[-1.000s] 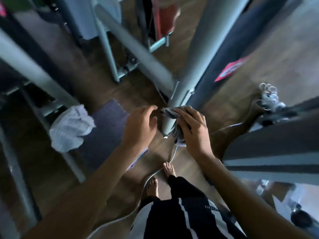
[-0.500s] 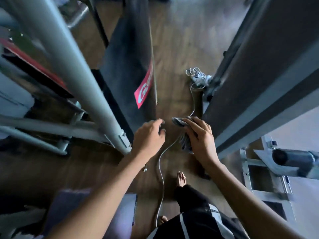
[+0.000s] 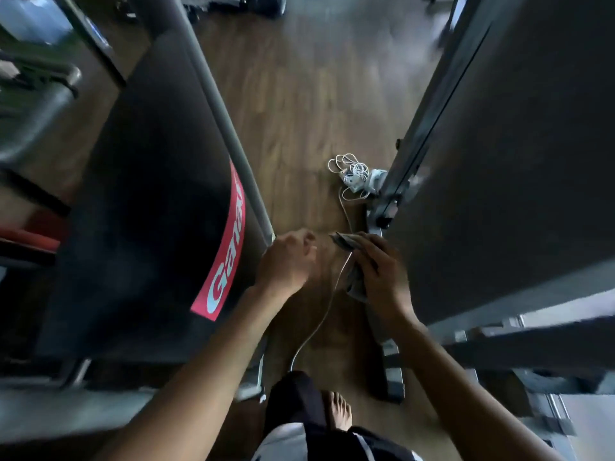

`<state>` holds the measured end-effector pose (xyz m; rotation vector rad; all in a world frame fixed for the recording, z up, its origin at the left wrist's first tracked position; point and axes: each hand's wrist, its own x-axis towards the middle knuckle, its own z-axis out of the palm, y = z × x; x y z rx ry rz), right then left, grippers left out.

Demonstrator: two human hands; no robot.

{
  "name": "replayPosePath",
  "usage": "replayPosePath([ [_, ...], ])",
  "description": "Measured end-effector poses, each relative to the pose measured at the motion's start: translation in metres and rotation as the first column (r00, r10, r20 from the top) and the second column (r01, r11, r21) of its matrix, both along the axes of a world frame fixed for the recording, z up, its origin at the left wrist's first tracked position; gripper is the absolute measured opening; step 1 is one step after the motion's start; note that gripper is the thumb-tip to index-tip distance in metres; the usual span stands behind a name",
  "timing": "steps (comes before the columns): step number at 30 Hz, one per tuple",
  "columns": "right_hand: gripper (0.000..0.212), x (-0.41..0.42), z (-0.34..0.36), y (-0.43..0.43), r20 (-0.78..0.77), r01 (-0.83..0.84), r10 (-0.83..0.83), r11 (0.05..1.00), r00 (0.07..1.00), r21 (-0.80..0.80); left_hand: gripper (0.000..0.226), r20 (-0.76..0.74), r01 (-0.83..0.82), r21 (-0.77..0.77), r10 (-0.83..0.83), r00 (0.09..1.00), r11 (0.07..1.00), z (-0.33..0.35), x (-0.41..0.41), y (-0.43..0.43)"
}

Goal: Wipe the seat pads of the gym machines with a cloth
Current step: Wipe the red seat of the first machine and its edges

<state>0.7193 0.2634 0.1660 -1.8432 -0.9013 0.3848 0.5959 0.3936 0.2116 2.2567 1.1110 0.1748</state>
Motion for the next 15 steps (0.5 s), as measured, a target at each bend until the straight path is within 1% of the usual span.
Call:
replayPosePath([
  [2, 0.027, 0.024, -0.006, 0.036, -0.017, 0.014, -0.014, 1.000, 1.000, 0.024, 0.025, -0.002, -0.012, 0.001, 0.012, 1.000, 1.000, -0.005, 0.028, 0.033],
  [5, 0.028, 0.064, -0.018, 0.095, -0.042, 0.084, -0.082, 0.995, 0.996, 0.051, 0.025, -0.028, -0.031, -0.007, 0.030, 0.999, 1.000, -0.012, 0.071, 0.091],
  [7, 0.027, 0.093, -0.019, 0.136, -0.015, 0.106, -0.105, 0.991, 0.994, 0.078, 0.025, -0.027, -0.029, -0.029, 0.028, 0.999, 0.999, -0.017, 0.101, 0.132],
  [10, 0.025, 0.135, -0.017, 0.194, 0.048, 0.155, -0.156, 0.988, 0.987, 0.020, 0.022, -0.004, -0.042, -0.048, 0.042, 0.999, 0.998, -0.023, 0.144, 0.196],
  [12, 0.026, 0.162, -0.015, 0.231, 0.036, 0.146, -0.146, 0.989, 0.989, -0.008, 0.020, 0.014, -0.085, -0.068, 0.086, 0.996, 0.994, -0.027, 0.171, 0.241],
  [15, 0.029, 0.212, -0.009, 0.288, 0.022, 0.130, -0.131, 0.991, 0.991, 0.008, 0.018, 0.049, -0.116, -0.098, 0.121, 0.991, 0.988, -0.024, 0.218, 0.303],
])
